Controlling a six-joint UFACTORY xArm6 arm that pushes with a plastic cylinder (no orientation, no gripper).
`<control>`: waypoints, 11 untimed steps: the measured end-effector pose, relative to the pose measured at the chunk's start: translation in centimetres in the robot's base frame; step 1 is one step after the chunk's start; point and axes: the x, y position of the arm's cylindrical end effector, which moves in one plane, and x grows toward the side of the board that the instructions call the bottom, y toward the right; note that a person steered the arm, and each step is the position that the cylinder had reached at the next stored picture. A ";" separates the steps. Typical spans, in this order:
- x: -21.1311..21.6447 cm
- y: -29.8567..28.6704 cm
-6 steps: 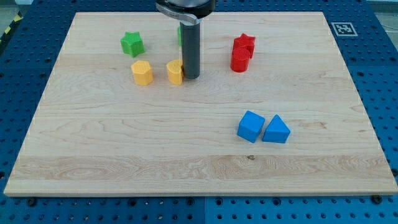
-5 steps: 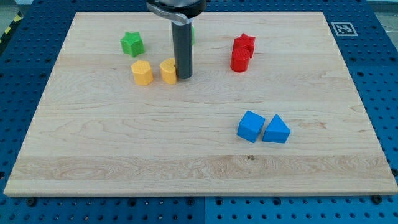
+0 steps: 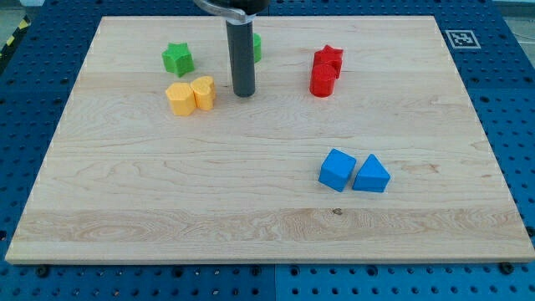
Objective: Place the green star to the left side of the green circle
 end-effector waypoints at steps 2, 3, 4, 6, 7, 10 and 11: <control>-3.4 -2.8; -4.4 -2.8; -2.6 -3.2; -1.4 -9.9; -1.4 -13.1; -3.3 -18.3; -3.6 -16.1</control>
